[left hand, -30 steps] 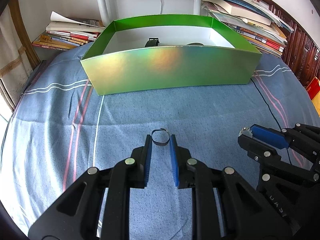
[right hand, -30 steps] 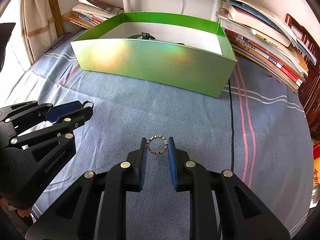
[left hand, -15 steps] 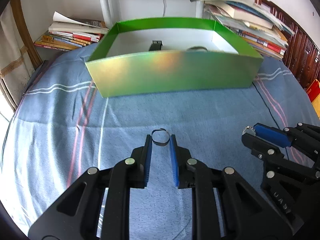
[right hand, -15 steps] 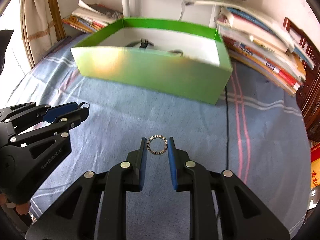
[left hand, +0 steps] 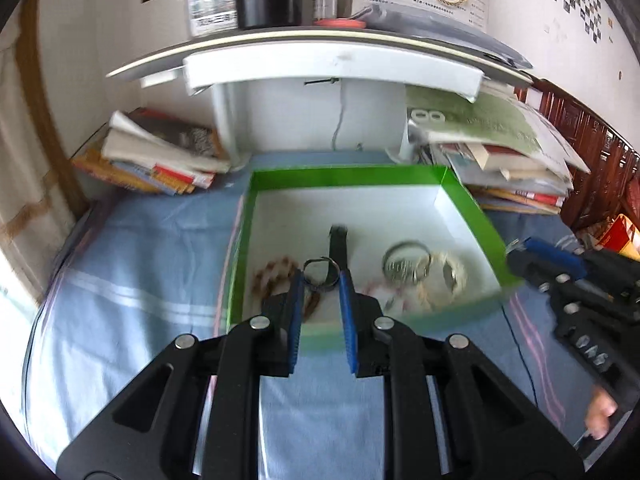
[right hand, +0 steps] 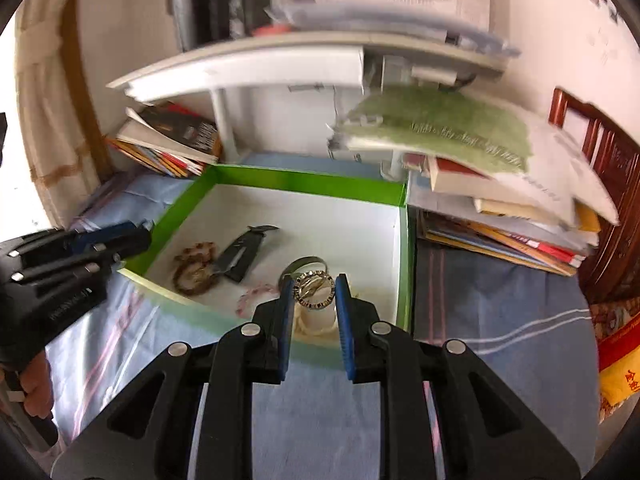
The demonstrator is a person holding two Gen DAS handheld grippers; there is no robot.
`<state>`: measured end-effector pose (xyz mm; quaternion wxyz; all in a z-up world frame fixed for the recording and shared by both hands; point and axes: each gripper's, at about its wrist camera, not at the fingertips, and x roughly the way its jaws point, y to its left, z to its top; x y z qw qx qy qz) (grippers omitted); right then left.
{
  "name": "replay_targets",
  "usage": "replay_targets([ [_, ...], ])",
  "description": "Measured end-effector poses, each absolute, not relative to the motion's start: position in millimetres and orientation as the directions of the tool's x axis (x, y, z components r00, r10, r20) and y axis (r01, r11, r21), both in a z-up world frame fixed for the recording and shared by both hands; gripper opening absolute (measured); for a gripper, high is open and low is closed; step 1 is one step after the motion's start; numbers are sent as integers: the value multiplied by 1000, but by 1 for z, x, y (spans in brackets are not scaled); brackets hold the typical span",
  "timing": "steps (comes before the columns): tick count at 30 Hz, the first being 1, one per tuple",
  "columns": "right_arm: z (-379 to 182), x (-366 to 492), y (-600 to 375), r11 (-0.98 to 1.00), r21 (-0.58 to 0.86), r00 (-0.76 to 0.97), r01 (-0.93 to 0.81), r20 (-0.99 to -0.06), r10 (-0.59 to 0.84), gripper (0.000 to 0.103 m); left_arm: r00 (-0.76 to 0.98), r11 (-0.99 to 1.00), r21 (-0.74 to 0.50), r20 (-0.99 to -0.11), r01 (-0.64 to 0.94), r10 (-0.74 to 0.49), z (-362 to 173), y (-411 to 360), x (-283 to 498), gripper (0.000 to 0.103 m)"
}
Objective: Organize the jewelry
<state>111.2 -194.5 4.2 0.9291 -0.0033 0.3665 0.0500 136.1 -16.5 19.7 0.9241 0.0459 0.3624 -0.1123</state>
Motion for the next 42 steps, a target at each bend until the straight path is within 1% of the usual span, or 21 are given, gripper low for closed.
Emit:
replay_targets([
  [5, -31, 146, -193, 999, 18, 665, -51, -745, 48, 21, 660, 969, -20, -729, 245, -182, -3, -30, 183, 18],
  [11, -41, 148, -193, 999, 16, 669, -36, -742, 36, 21, 658, 970, -27, -730, 243, -185, -23, -36, 191, 18],
  [13, -41, 147, -194, 999, 19, 673, -37, -738, 39, 24, 655, 970, -36, -732, 239, -189, -25, -34, 192, 19],
  [14, -40, 147, -195, 999, 26, 675, -39, -736, 46, 31, 656, 971, -41, -731, 236, -191, -25, -33, 192, 23],
  [15, -39, 144, -196, 999, 37, 680, -40, -732, 54, 39, 657, 971, -41, -730, 234, -189, -25, -32, 191, 31],
  [16, -38, 143, -197, 998, 43, 684, -40, -727, 59, 42, 661, 972, -36, -727, 232, -184, -24, -32, 191, 35],
  [18, -30, 136, -197, 998, 41, 700, -43, -712, 59, 46, 678, 973, -19, -714, 231, -175, -20, -33, 187, 46],
  [19, -27, 134, -197, 998, 37, 705, -43, -707, 57, 48, 687, 973, -13, -706, 231, -172, -17, -33, 184, 48],
  [21, -18, 123, -198, 999, 32, 725, -42, -687, 52, 56, 702, 975, -1, -693, 224, -162, -10, -31, 177, 57],
  [22, -15, 119, -199, 999, 33, 732, -40, -679, 52, 59, 708, 976, 3, -688, 219, -157, -7, -31, 174, 59],
  [24, -4, 104, -201, 998, 41, 759, -41, -648, 57, 70, 726, 980, 12, -674, 198, -138, 1, -28, 162, 70],
  [25, 2, 96, -201, 998, 41, 773, -38, -632, 55, 73, 735, 982, 15, -665, 191, -133, 4, -26, 155, 72],
  [27, 10, 82, -202, 999, 44, 797, -25, -602, 46, 87, 755, 983, 17, -643, 181, -128, 12, -22, 140, 81],
  [28, 13, 76, -203, 999, 48, 807, -19, -589, 44, 90, 766, 985, 18, -631, 173, -123, 16, -19, 130, 83],
  [29, 17, 67, -204, 999, 53, 816, -10, -576, 39, 96, 779, 986, 16, -616, 166, -121, 21, -16, 120, 88],
  [30, 19, 60, -205, 998, 59, 820, -1, -571, 35, 100, 791, 987, 14, -600, 159, -118, 24, -14, 111, 90],
  [33, 20, 43, -207, 997, 80, 828, 12, -560, 35, 100, 828, 993, 20, -555, 115, -85, 33, -9, 85, 96],
  [35, 18, 36, -206, 997, 73, 824, 4, -565, 38, 100, 848, 995, 41, -527, 96, -60, 36, -9, 67, 97],
  [38, 13, 29, -206, 999, 49, 814, 14, -580, 17, 100, 860, 992, 76, -508, 96, -44, 36, -13, 48, 99],
  [42, 11, 28, -204, 999, 36, 803, 13, -595, 11, 100, 859, 992, 62, -508, 111, -64, 34, -13, 37, 99],
])
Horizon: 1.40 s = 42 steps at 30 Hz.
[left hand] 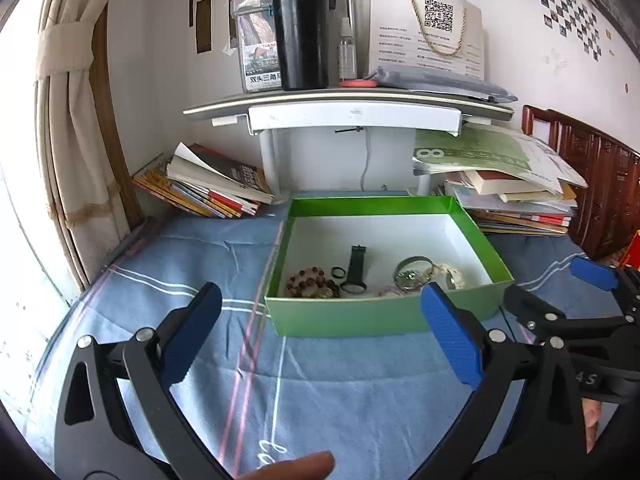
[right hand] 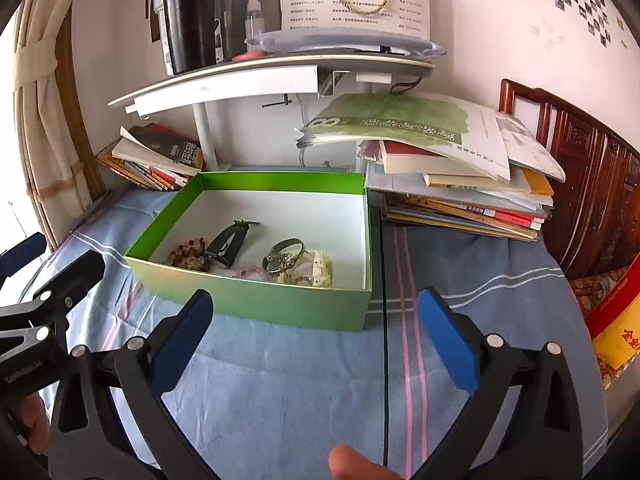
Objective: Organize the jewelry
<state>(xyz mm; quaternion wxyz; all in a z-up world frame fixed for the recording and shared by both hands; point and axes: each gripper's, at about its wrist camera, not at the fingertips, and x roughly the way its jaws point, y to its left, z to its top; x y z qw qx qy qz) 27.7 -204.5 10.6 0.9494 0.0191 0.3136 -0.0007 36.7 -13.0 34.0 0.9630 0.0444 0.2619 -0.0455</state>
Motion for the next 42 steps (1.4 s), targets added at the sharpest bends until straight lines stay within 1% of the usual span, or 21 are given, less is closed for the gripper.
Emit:
replay_targets([
  [11, 19, 16, -197, 999, -4, 827, 43, -560, -38, 100, 849, 993, 49, -524, 109, -68, 30, -7, 39, 99],
  [42, 18, 14, -197, 999, -9, 822, 52, -567, -48, 100, 844, 992, 51, -532, 115, -70, 29, -9, 38, 99],
])
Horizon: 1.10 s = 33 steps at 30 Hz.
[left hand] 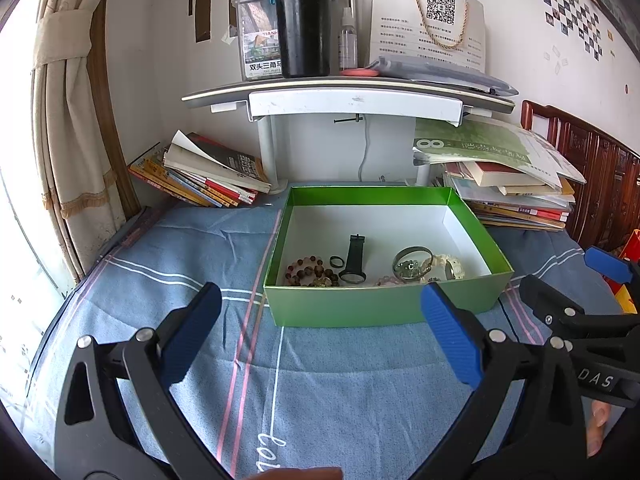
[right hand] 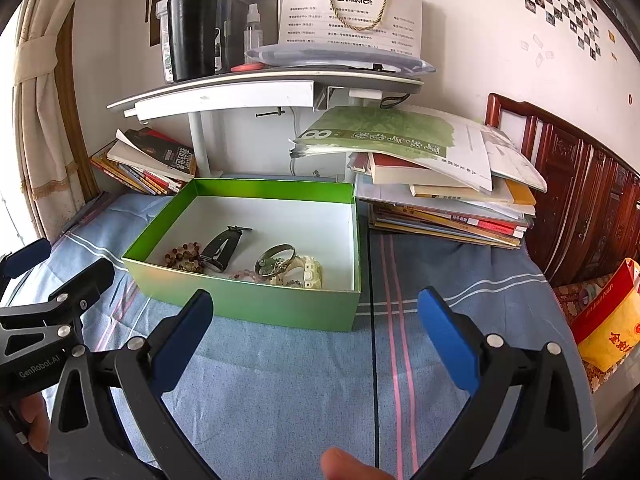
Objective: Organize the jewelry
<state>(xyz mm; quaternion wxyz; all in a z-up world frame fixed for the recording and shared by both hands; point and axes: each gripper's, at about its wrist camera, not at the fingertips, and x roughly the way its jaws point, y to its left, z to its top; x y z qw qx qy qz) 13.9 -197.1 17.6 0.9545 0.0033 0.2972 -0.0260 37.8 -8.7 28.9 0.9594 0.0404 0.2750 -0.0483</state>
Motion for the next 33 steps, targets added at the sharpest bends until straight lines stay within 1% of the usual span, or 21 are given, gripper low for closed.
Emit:
replay_targets([
  [33, 15, 12, -199, 998, -1, 819, 65, -571, -54, 100, 839, 991, 58, -539, 119, -70, 24, -11, 37, 99],
])
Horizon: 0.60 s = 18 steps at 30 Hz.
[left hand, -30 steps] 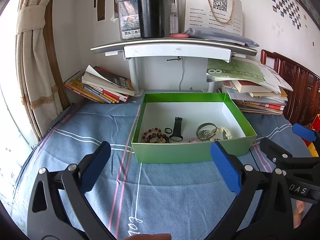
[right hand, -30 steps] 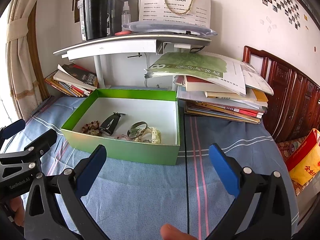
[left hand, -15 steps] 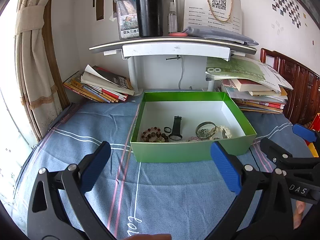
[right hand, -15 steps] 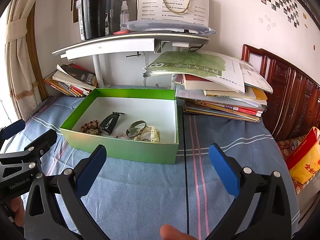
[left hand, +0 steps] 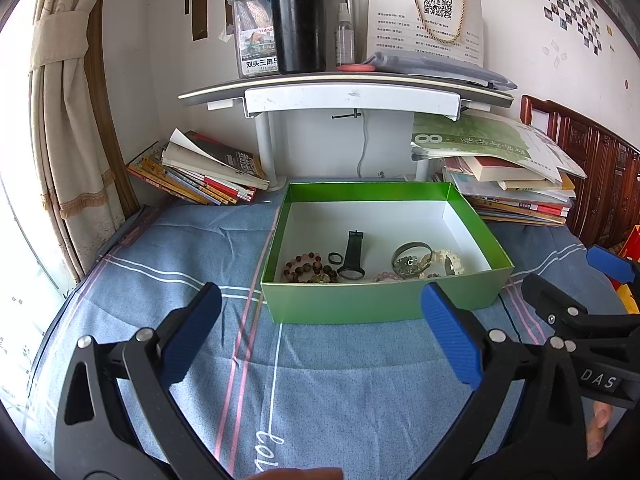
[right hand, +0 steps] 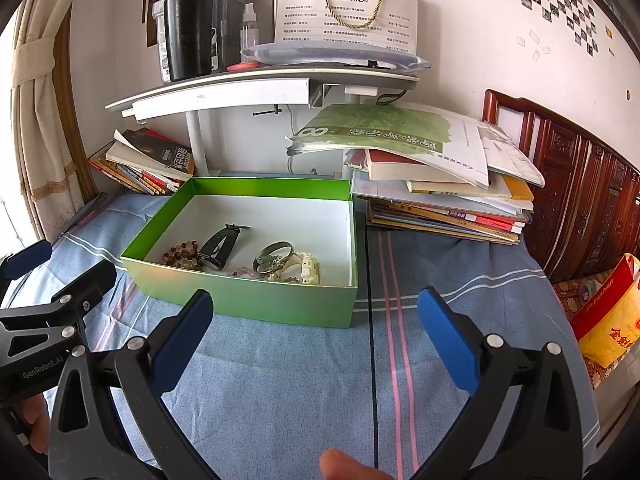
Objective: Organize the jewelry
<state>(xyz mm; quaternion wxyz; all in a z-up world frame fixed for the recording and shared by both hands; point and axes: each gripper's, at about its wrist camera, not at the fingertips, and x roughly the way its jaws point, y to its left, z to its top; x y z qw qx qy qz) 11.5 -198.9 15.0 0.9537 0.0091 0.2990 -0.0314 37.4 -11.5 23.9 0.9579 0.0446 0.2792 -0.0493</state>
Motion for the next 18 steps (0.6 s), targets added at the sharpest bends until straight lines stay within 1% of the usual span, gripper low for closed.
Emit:
replay_targets([
  [18, 17, 8, -198, 998, -2, 821, 70, -567, -59, 100, 841, 991, 62, -536, 121, -69, 23, -12, 36, 99],
])
